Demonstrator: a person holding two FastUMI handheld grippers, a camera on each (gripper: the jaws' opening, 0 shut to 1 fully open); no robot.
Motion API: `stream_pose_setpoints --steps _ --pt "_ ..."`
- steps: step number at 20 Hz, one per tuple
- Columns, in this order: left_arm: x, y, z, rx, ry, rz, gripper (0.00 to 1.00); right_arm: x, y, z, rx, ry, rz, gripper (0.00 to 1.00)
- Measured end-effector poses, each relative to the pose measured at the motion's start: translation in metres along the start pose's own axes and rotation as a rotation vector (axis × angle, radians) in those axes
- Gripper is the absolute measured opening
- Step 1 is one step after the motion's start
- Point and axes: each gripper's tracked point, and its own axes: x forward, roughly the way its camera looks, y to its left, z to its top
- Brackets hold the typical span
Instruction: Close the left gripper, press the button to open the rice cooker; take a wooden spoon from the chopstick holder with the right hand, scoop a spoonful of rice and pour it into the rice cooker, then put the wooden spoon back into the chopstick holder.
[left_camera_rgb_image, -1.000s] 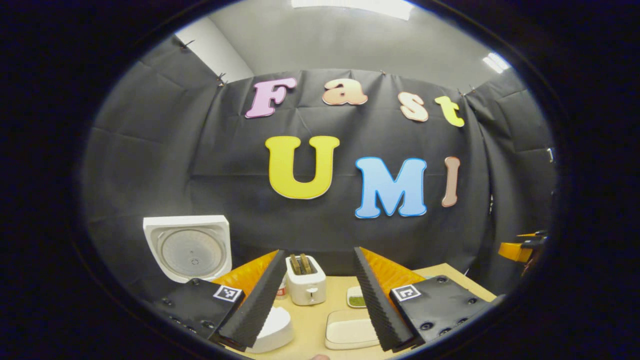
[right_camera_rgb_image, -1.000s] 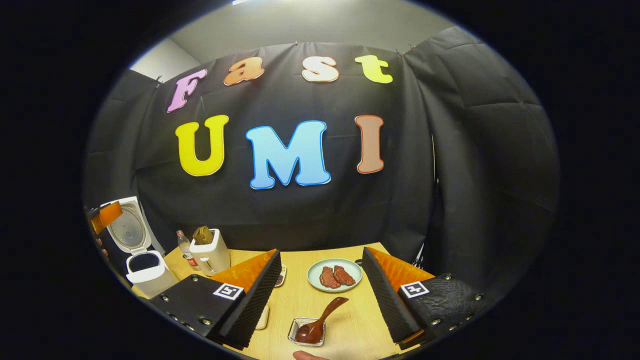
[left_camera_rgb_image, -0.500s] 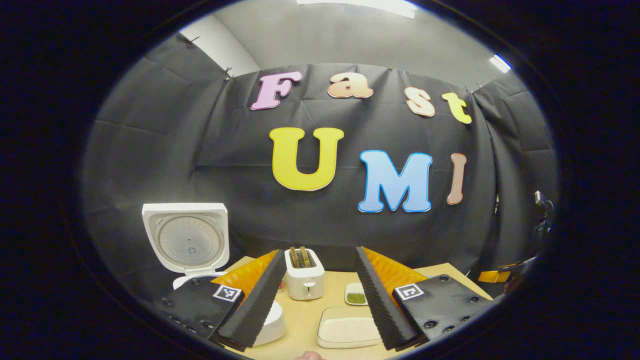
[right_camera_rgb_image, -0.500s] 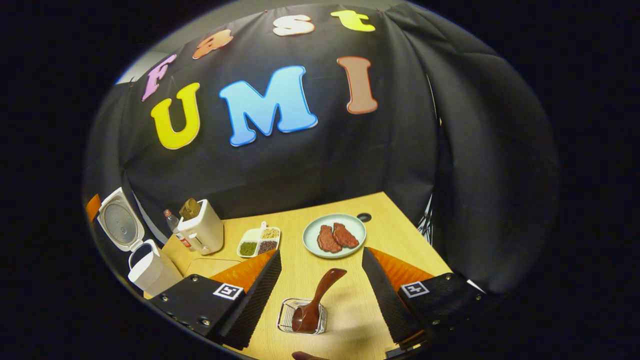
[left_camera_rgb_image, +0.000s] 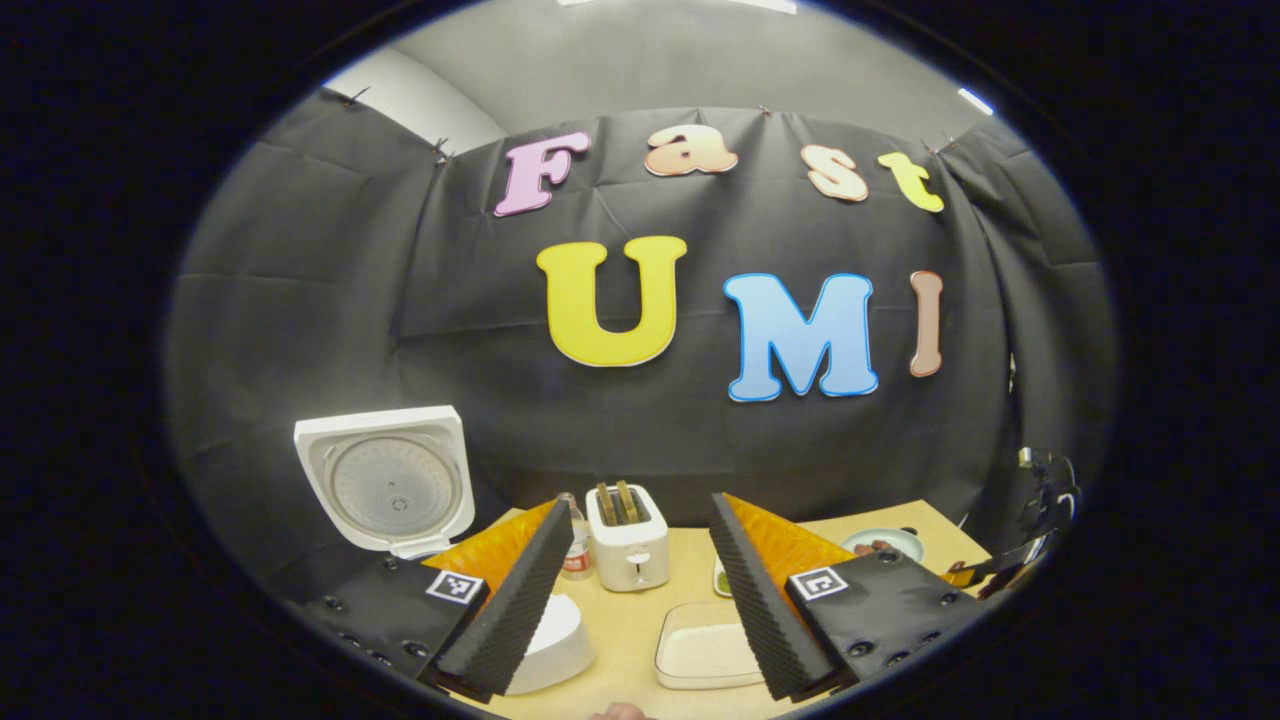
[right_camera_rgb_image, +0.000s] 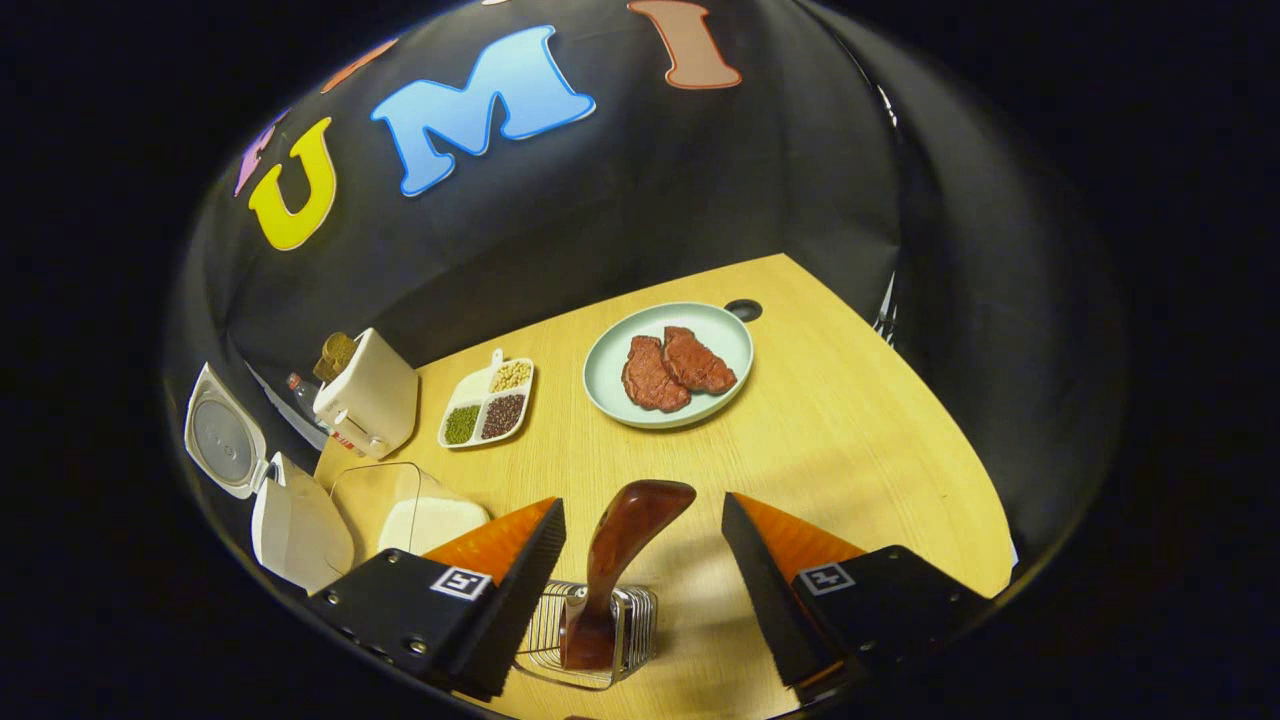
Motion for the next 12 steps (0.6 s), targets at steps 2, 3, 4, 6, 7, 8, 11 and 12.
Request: stream_pose_setpoints --steps 2,3,4,6,7,8,11,12 --pt "0.000 0.002 0.000 0.016 0.001 0.010 0.95 0.009 0.001 0.001 0.001 0.014 0.015 0.76" --pt "-0.001 0.004 0.000 0.024 0.003 0.011 0.95 0.017 0.006 -0.003 0.022 0.026 0.037 0.72" --pt "-0.003 0.005 -0.001 0.029 0.001 0.013 0.95 0.012 0.012 0.000 0.052 0.035 0.067 0.54" --pt "-0.006 0.010 -0.002 0.023 0.000 0.020 0.96 0.005 0.020 0.002 0.102 0.045 0.097 0.27" --pt "-0.007 0.011 -0.002 0.013 0.001 0.020 0.96 0.001 0.023 0.000 0.121 0.049 0.092 0.18" --pt "-0.008 0.013 -0.004 0.006 0.001 0.020 0.95 -0.001 0.027 -0.003 0.117 0.042 0.092 0.12" --pt "-0.012 0.021 -0.008 0.011 0.005 0.014 0.95 -0.018 0.035 0.009 0.121 -0.011 0.073 0.07" --pt "-0.013 0.020 -0.010 0.015 0.006 0.000 0.95 -0.029 0.038 0.016 0.118 -0.035 0.068 0.07"
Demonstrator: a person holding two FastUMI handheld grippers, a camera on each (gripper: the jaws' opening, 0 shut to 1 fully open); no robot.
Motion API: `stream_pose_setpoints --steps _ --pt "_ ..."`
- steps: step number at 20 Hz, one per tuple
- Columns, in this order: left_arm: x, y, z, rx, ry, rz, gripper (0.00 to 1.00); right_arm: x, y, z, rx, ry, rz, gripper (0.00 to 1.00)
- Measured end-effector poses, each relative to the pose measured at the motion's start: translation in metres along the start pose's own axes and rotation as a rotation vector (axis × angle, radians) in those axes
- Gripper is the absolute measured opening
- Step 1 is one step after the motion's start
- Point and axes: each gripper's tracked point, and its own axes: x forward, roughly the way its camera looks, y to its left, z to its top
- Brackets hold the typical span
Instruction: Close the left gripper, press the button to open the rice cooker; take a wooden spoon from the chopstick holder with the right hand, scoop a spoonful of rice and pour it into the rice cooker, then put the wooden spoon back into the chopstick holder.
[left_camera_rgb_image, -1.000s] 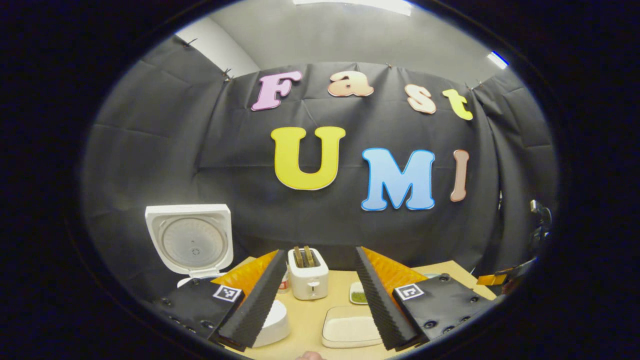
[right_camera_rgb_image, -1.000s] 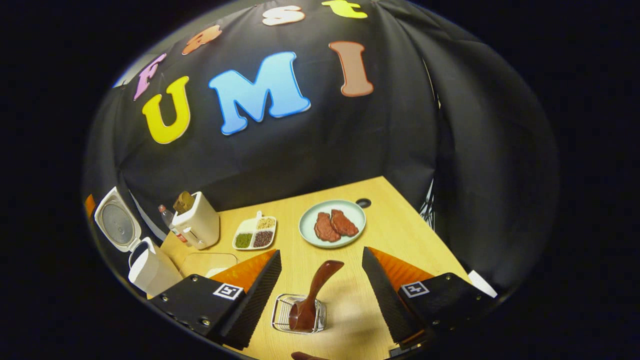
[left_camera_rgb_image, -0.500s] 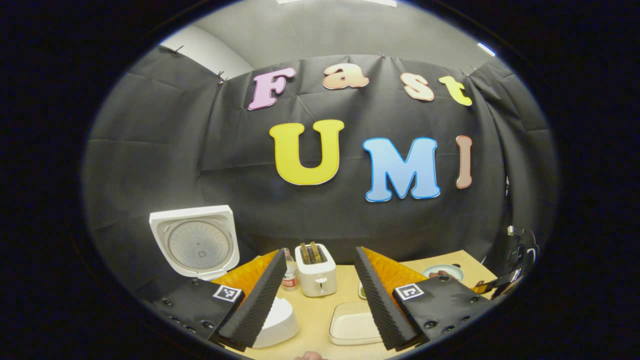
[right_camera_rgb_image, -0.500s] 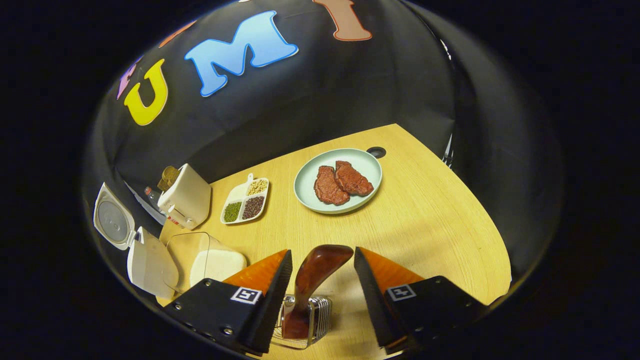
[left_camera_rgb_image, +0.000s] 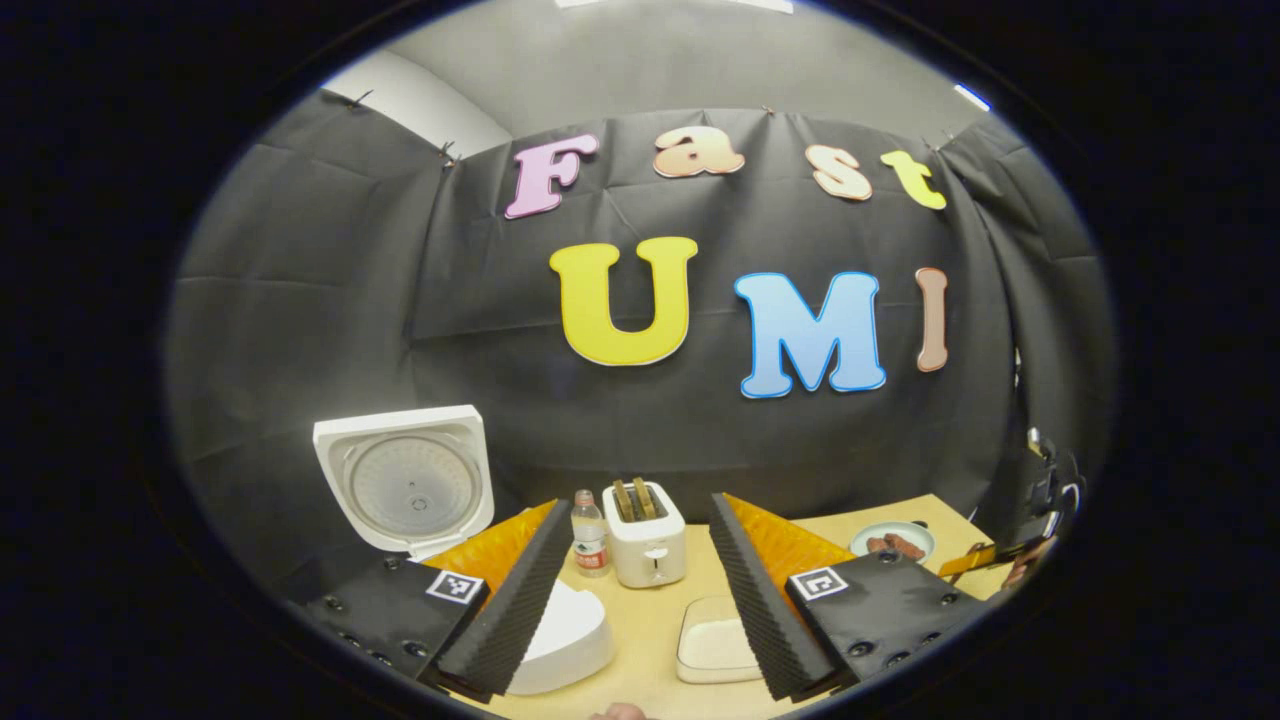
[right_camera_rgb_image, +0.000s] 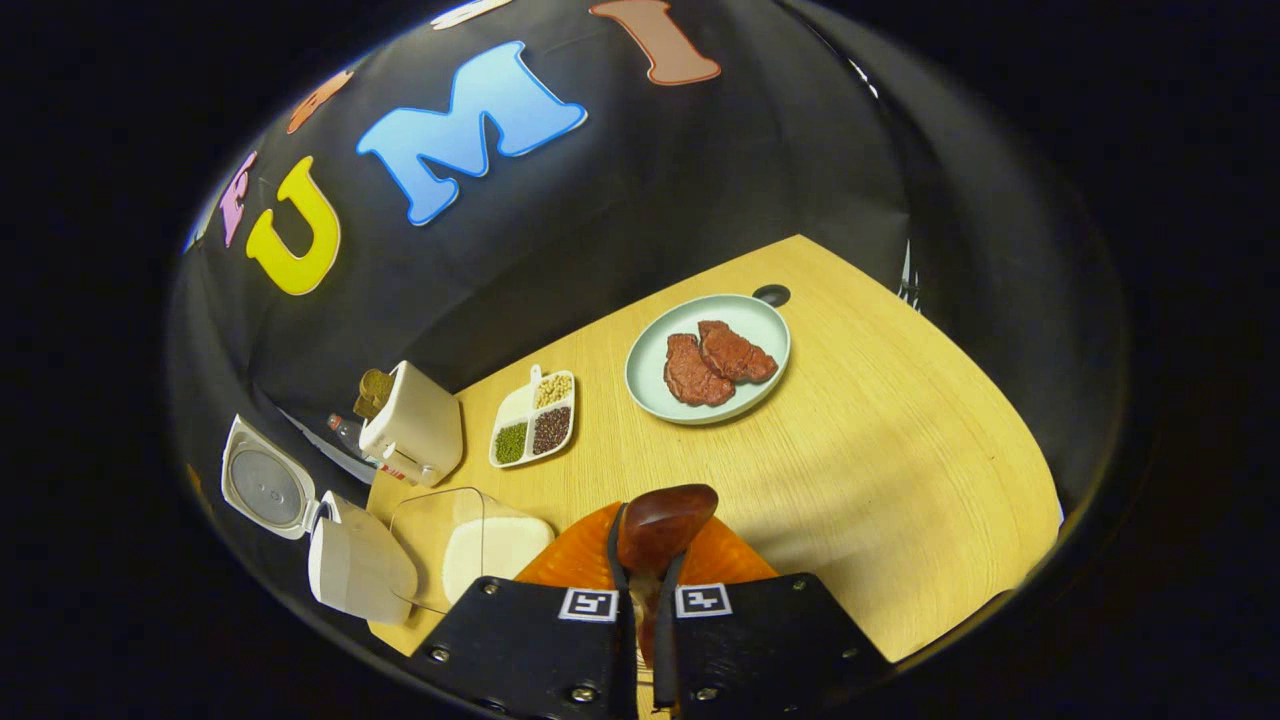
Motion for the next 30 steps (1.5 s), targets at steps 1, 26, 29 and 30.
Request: stream_pose_setpoints --steps 1,26,29,30 --pt "-0.001 -0.002 -0.001 0.000 -0.004 -0.023 0.95 -0.009 0.003 0.007 -0.001 -0.017 -0.012 0.07" --pt "-0.009 0.085 -0.034 -0.002 0.030 -0.080 0.96 0.090 0.226 -0.045 -0.510 -0.094 0.136 0.07" --pt "-0.010 0.094 -0.044 -0.012 0.046 -0.054 0.96 0.091 0.240 -0.060 -0.529 -0.087 0.195 0.07" --pt "-0.011 0.097 -0.045 -0.015 0.046 -0.044 0.96 0.091 0.243 -0.062 -0.531 -0.087 0.205 0.07"
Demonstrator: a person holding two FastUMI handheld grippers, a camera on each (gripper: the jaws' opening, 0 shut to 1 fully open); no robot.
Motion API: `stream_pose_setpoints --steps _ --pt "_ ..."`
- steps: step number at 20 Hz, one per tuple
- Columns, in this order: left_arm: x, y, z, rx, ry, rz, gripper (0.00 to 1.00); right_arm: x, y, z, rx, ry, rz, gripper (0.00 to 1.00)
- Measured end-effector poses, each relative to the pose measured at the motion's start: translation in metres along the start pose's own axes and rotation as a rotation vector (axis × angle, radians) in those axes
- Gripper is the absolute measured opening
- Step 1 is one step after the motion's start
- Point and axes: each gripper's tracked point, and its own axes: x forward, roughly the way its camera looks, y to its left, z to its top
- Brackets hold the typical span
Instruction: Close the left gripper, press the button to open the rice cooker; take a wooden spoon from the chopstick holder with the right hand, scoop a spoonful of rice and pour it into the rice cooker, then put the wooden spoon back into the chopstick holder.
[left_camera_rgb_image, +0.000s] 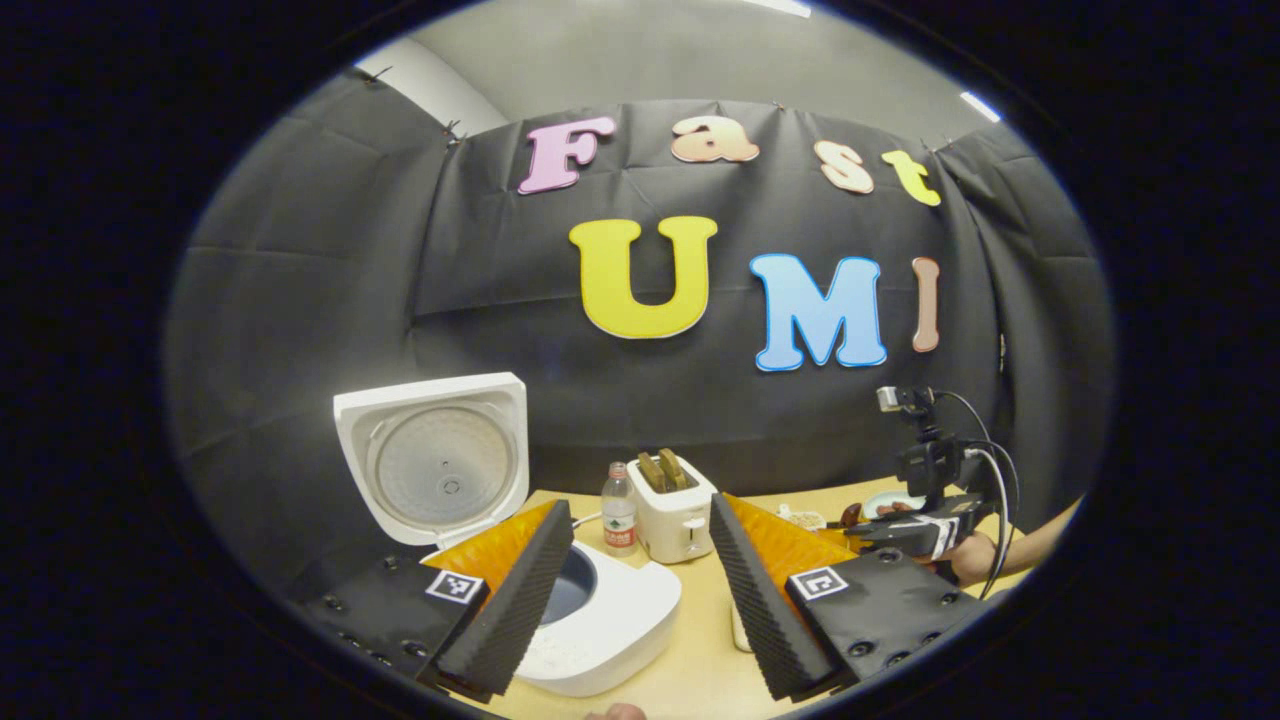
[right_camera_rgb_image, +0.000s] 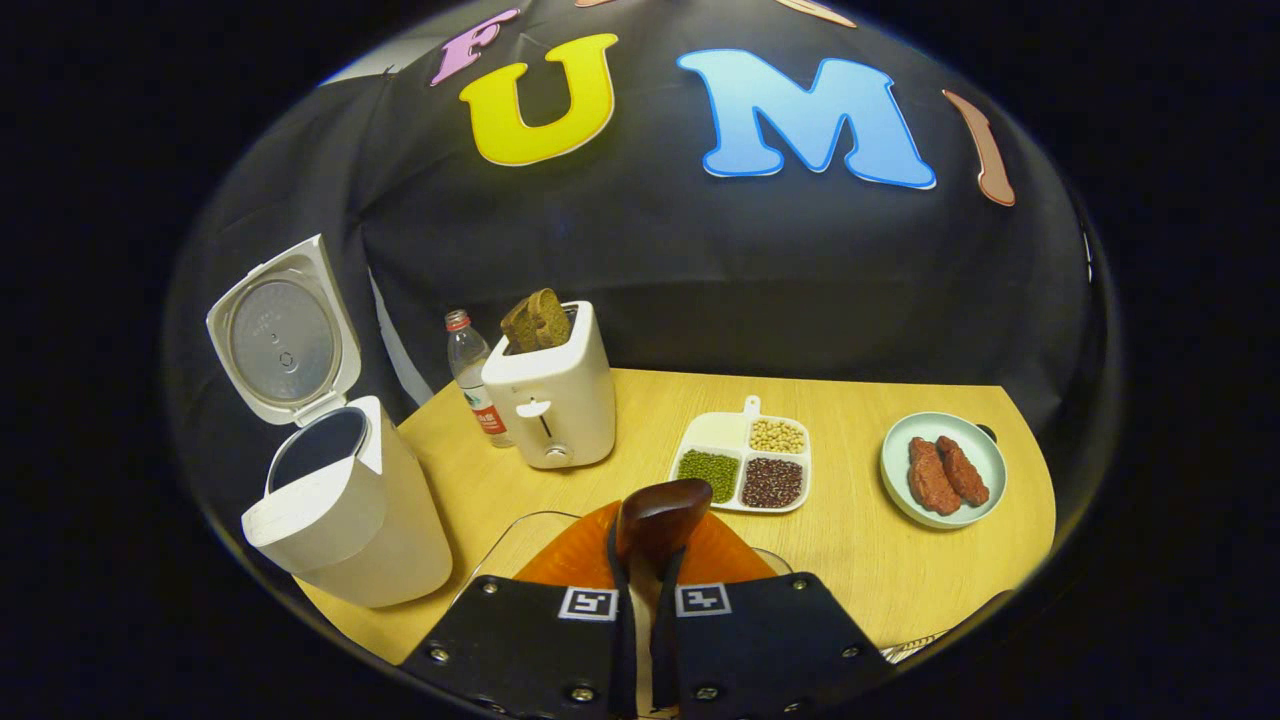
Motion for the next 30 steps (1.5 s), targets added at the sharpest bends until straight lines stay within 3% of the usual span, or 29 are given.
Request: stream_pose_setpoints --steps 6,7,11,15,16,17,20,24,30 --pt "-0.012 0.015 -0.006 -0.019 -0.004 0.041 0.99 0.010 0.026 -0.013 0.119 0.024 0.084 0.07" --pt "-0.013 0.014 -0.008 -0.025 0.003 0.036 0.95 0.010 0.024 -0.013 0.167 0.023 0.092 0.07" --pt "-0.019 0.013 -0.014 -0.036 0.017 0.017 0.98 0.004 0.002 -0.011 0.473 0.019 0.130 0.06" --pt "-0.022 0.006 -0.009 -0.010 0.002 -0.012 0.99 -0.015 -0.022 0.006 0.690 -0.041 0.177 0.07" --pt "-0.022 0.004 -0.011 -0.010 0.002 -0.015 0.93 -0.020 -0.029 0.011 0.760 -0.057 0.185 0.07" --pt "-0.023 0.004 -0.012 -0.012 0.004 -0.022 0.98 -0.025 -0.037 0.018 0.827 -0.081 0.193 0.07" --pt "-0.026 0.001 -0.007 -0.007 -0.013 -0.048 0.95 -0.047 -0.052 0.041 0.993 -0.146 0.246 0.06" --pt "-0.034 0.001 -0.004 0.010 -0.040 -0.096 0.98 -0.077 -0.043 0.078 1.061 -0.211 0.329 0.06" --pt "-0.047 0.019 -0.018 0.014 -0.049 -0.133 0.95 -0.103 0.022 0.137 0.991 -0.240 0.450 0.06"
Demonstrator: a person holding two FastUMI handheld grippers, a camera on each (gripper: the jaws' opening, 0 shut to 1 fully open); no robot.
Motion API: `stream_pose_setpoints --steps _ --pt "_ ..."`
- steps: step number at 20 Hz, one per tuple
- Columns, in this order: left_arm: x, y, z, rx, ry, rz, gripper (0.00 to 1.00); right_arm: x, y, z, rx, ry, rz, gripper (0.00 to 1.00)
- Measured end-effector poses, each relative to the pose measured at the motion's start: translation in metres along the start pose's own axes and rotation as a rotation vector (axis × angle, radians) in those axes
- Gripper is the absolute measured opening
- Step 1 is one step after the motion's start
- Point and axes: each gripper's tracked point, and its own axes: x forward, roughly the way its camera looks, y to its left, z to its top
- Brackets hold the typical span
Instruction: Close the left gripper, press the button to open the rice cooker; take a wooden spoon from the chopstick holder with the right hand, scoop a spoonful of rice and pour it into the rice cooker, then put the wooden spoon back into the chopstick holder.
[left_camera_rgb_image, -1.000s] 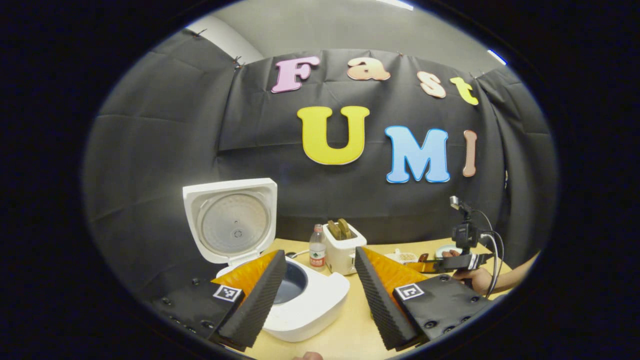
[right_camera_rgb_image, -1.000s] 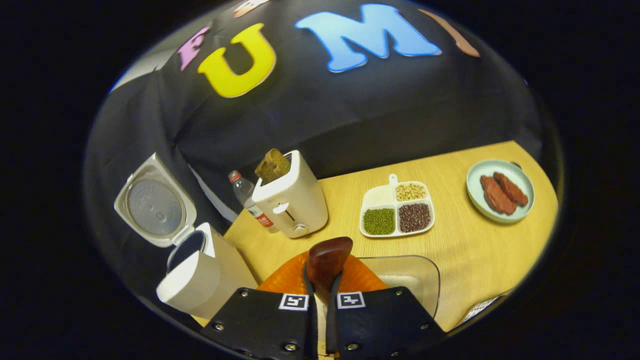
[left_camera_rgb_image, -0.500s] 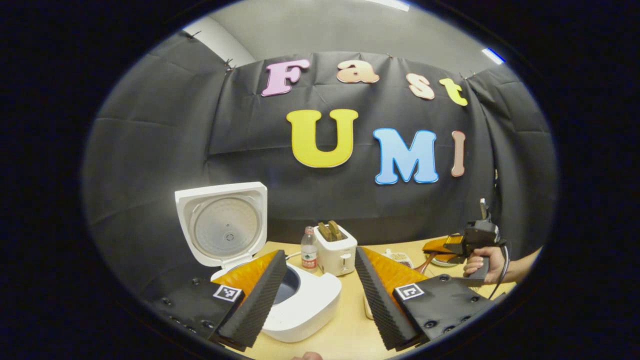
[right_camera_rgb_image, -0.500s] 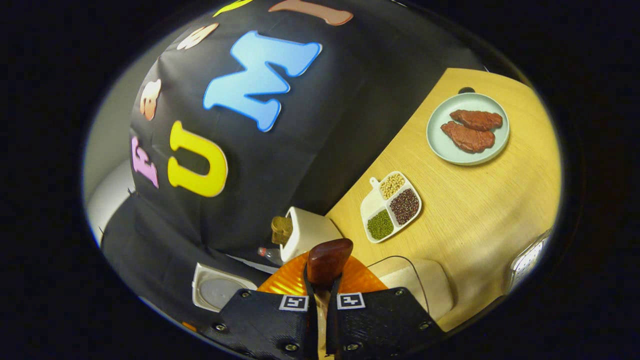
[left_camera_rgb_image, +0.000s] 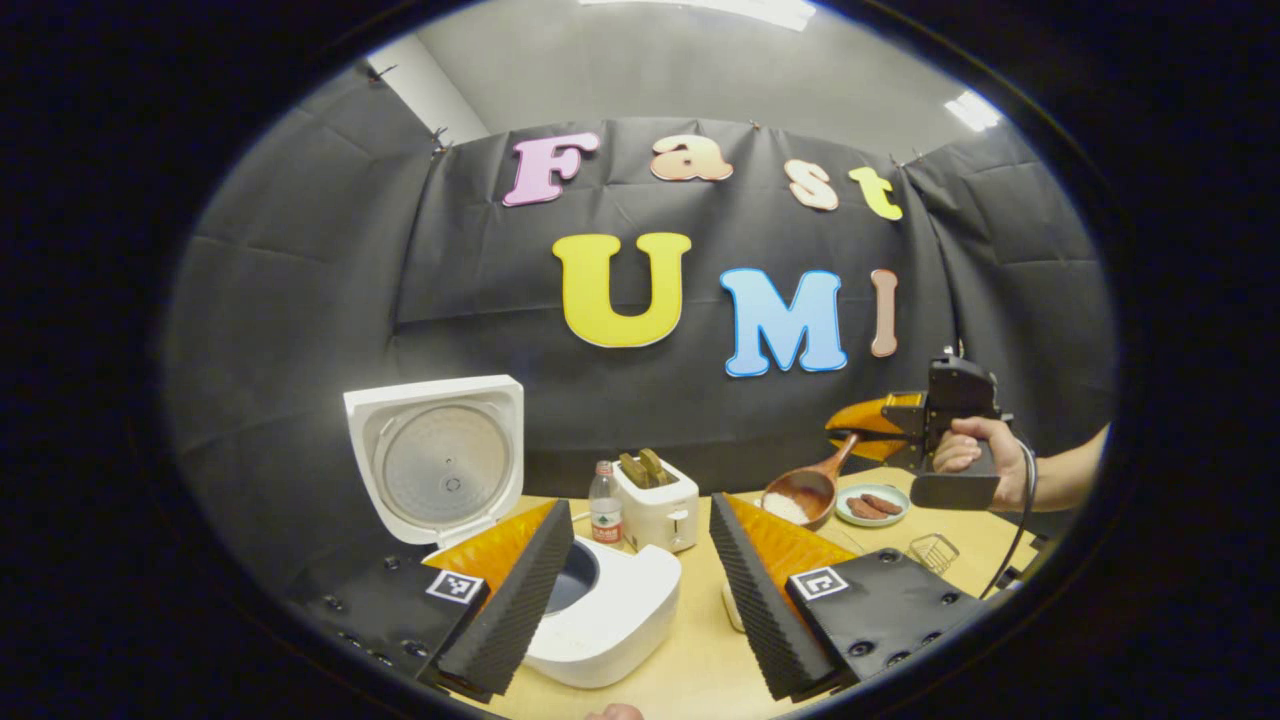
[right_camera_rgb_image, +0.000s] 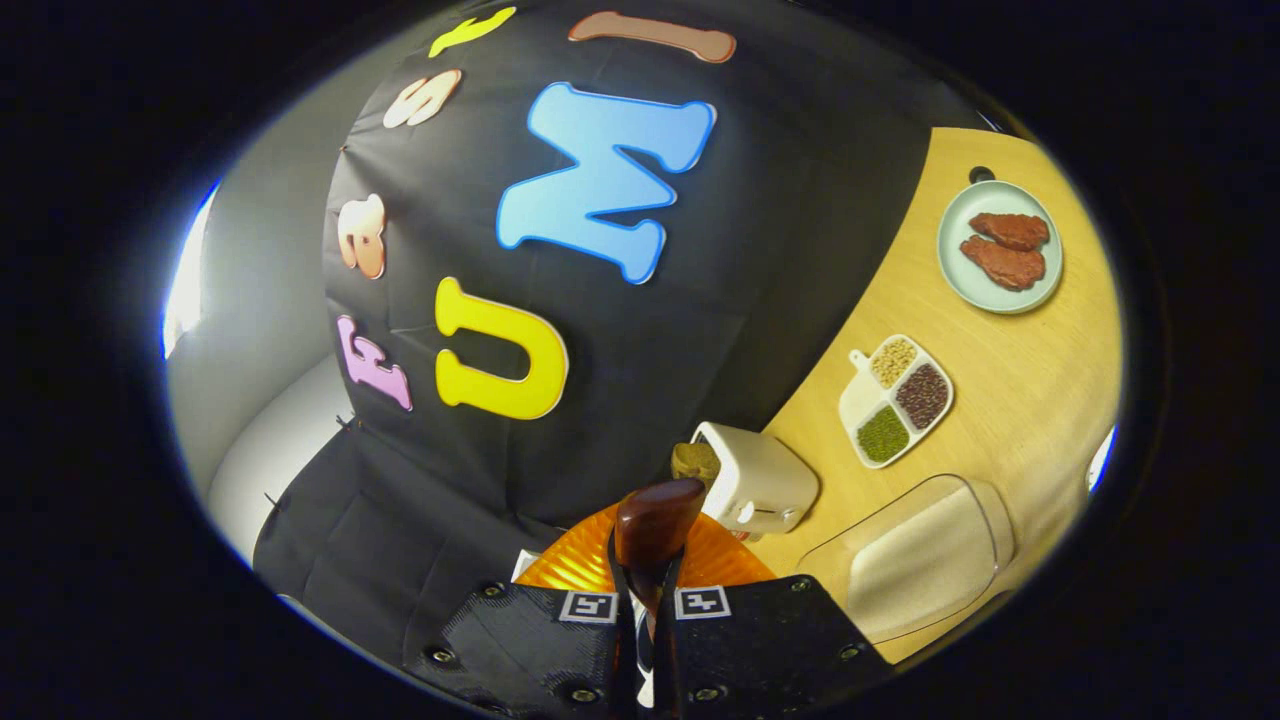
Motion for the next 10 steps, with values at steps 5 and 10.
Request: stream_pose_setpoints --steps 5,10 --pt "-0.013 0.036 -0.024 -0.008 0.033 0.050 0.96 0.039 0.048 -0.042 -0.059 0.074 0.063 0.06" --pt "-0.024 0.066 -0.043 -0.019 0.045 0.092 0.98 0.090 0.071 -0.104 -0.146 0.200 0.080 0.06"
